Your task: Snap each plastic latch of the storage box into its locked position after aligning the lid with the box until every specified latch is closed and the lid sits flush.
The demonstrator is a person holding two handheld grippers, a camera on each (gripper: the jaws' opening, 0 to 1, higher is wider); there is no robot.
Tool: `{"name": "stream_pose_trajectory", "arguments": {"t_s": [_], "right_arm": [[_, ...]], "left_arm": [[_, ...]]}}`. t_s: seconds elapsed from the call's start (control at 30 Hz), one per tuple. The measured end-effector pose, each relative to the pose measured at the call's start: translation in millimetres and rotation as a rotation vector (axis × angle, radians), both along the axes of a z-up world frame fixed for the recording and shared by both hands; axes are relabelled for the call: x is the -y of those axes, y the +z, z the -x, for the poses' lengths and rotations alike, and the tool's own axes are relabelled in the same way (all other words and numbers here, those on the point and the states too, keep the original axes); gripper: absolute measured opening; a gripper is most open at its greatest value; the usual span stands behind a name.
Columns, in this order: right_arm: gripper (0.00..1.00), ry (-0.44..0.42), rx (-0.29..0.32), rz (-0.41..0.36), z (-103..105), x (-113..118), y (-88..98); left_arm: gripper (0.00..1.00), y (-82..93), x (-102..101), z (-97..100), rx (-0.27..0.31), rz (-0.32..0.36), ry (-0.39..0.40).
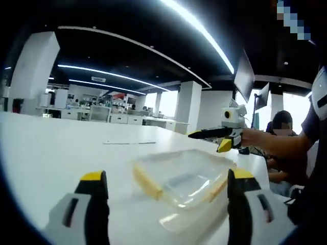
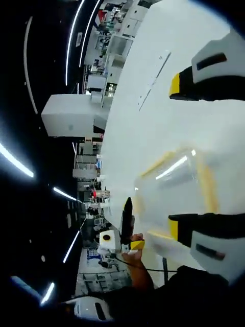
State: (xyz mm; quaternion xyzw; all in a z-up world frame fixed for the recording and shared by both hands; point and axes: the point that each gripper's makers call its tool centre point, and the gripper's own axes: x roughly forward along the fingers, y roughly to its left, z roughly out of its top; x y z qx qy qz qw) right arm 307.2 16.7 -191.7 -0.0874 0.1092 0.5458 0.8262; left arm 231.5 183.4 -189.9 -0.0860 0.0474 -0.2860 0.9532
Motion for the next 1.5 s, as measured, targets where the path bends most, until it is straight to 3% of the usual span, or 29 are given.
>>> {"name": "stream_pose_trajectory", "arguments": {"t_s": [0.13,0.27,0.33,0.6,0.7,0.8,0.9,1.1,1.33,1.5], "right_arm": [[0.95,-0.085,0.054,0.001,-1,10,-2.7],[0.95,-0.227,0.042,-0.139,-5,24,9.3],[0.96,-0.280,0.041,-0.160,-10,33,8.7],[1.00,-0.419,0.074,-0.165,-11,55,7.7],[1.00,-0.468,0.112,-0.158,-5,63,11.8],[1.00,-0.491,0.139,-0.139,2,67,14.8],[1.00,-0.502,0.147,-0.136,9,71,17.1],[1.00,-0.562,0.167,-0.144,19,84,21.8],[1.00,-0.599,0.186,-0.155,33,96,30.2],[1.00,-0.617,0.228,-0.171,45,99,35.9]], "left_arm": [[0.99,4.9,-5,-2.6,0.011,0.000,0.031],[0.99,12.7,-27,-8.0,0.048,0.000,0.146],[0.99,15.8,-35,-8.5,0.056,0.010,0.174],[1.00,18.4,-66,-6.2,0.078,0.000,0.272],[0.96,21.0,-76,-1.7,0.104,-0.018,0.299],[0.82,26.6,-88,3.5,0.149,-0.034,0.338],[0.87,34.7,-96,6.9,0.191,-0.036,0.373],[0.98,37.3,-109,12.6,0.188,-0.045,0.420],[0.99,29.1,-119,22.0,0.151,-0.077,0.444],[0.99,26.6,-118,27.3,0.138,-0.138,0.434]]}}
